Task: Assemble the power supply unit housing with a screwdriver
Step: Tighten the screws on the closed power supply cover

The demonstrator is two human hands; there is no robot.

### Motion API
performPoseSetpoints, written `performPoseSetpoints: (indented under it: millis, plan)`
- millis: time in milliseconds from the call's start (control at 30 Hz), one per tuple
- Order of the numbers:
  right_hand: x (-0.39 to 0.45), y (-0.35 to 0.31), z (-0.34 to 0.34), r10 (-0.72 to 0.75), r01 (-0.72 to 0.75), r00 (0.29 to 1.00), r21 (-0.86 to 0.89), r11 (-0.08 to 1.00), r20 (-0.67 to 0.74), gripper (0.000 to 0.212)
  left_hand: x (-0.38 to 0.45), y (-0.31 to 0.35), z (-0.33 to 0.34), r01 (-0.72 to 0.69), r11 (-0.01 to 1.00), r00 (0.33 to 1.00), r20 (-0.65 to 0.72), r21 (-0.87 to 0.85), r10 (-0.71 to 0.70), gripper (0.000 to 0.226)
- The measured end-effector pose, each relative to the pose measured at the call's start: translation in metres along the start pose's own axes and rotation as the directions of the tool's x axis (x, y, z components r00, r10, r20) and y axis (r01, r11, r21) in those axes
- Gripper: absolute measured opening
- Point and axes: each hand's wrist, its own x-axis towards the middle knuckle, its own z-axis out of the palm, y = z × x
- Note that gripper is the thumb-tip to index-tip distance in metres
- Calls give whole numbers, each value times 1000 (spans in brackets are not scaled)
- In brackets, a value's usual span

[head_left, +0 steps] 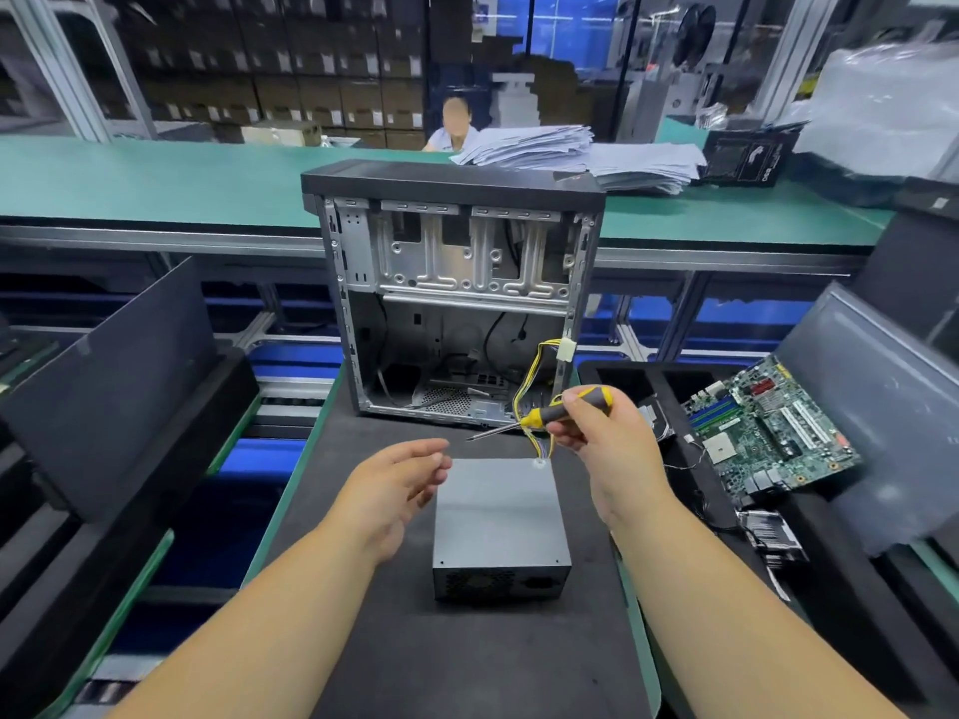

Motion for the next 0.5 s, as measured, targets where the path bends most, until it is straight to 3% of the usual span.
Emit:
performPoseSetpoints:
  millis: [267, 500]
  plan:
    - [5, -15, -25, -24, 24, 999, 3, 1000, 46, 11, -5, 0, 46, 69, 988, 995, 81, -135, -58, 8]
    - [14, -22, -50, -58, 56, 997, 54, 997, 50, 11, 0, -6, 73, 98, 978, 995, 49, -183, -91, 13]
